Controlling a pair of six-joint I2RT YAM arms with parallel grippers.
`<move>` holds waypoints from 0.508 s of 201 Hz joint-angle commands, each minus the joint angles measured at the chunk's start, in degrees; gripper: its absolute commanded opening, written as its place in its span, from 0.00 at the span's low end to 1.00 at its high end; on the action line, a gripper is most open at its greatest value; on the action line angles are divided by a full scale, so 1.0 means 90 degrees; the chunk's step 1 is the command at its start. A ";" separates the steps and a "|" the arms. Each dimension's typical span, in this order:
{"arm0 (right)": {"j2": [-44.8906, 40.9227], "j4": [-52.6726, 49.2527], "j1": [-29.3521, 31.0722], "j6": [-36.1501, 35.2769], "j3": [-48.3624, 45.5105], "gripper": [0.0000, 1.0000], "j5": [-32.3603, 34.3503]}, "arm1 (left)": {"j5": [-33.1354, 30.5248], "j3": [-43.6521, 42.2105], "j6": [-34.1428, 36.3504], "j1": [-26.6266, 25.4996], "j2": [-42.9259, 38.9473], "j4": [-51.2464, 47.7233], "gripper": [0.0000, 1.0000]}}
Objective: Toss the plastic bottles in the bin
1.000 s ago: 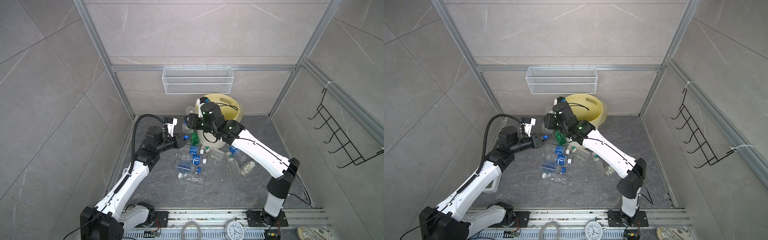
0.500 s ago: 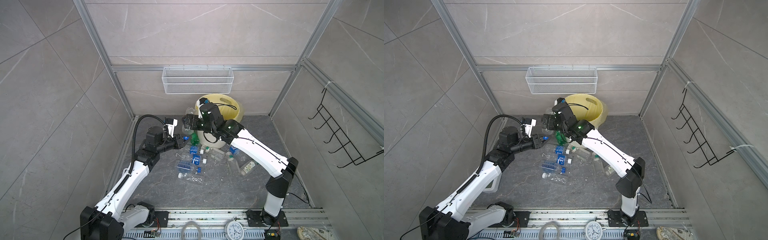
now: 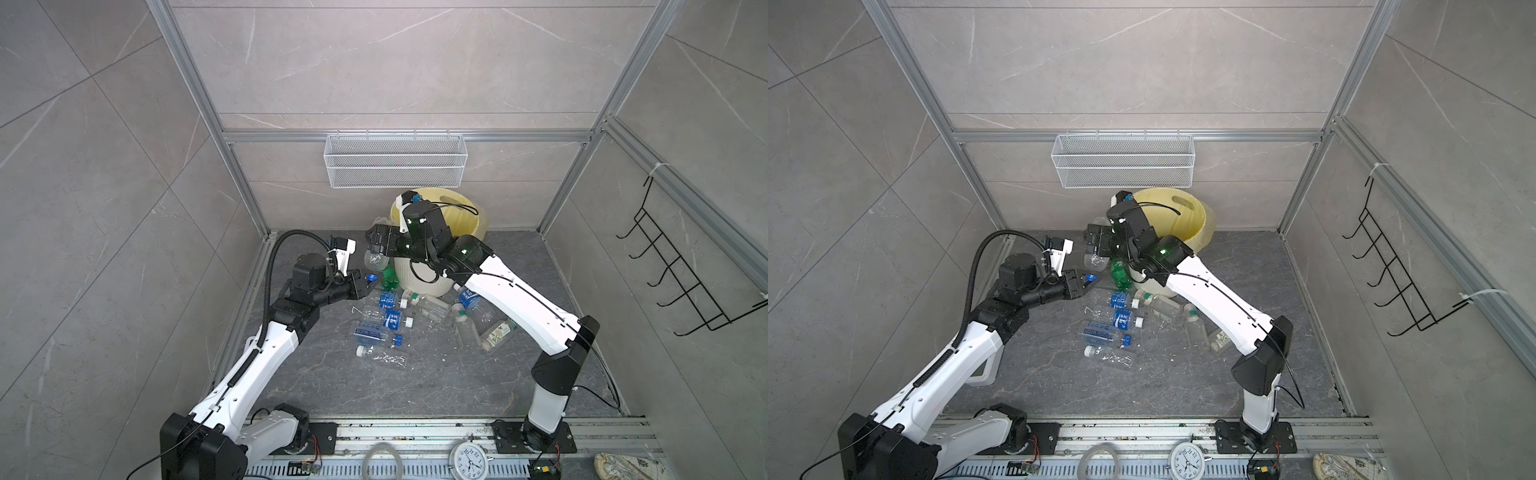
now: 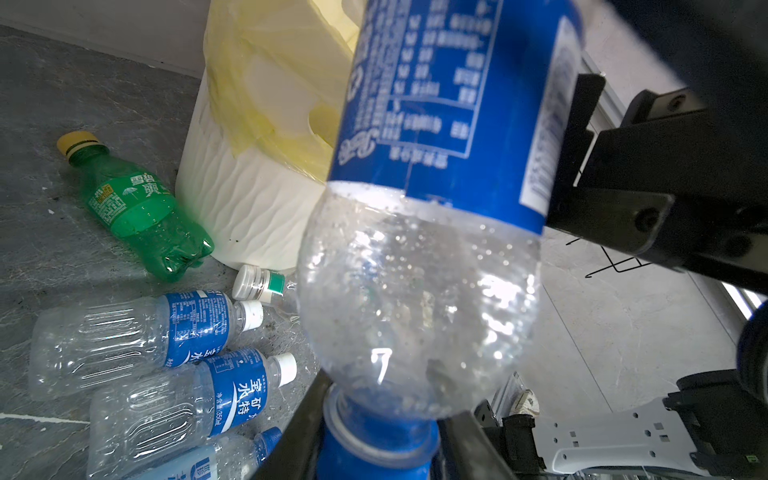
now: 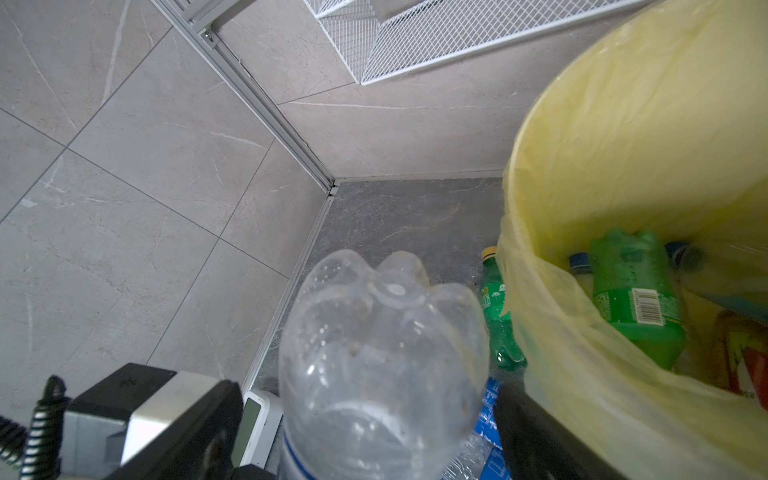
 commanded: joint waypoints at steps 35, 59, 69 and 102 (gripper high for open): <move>0.0452 -0.0215 -0.0029 0.0007 0.0388 0.85 -0.0152 | 0.0219 0.0194 0.0162 -0.0015 -0.0307 0.0325 0.11; 0.0636 -0.0323 -0.0028 0.0017 0.0642 0.71 -0.0144 | 0.0321 0.0118 0.0148 -0.0016 -0.0437 0.0490 0.11; 0.0656 -0.0317 -0.0028 0.0027 0.0667 0.64 -0.0125 | 0.0342 0.0102 0.0154 -0.0028 -0.0485 0.0514 0.12; 0.0595 -0.0243 -0.0030 0.0042 0.0714 0.46 -0.0048 | 0.0220 0.0160 0.0185 -0.0036 -0.0411 0.0414 0.26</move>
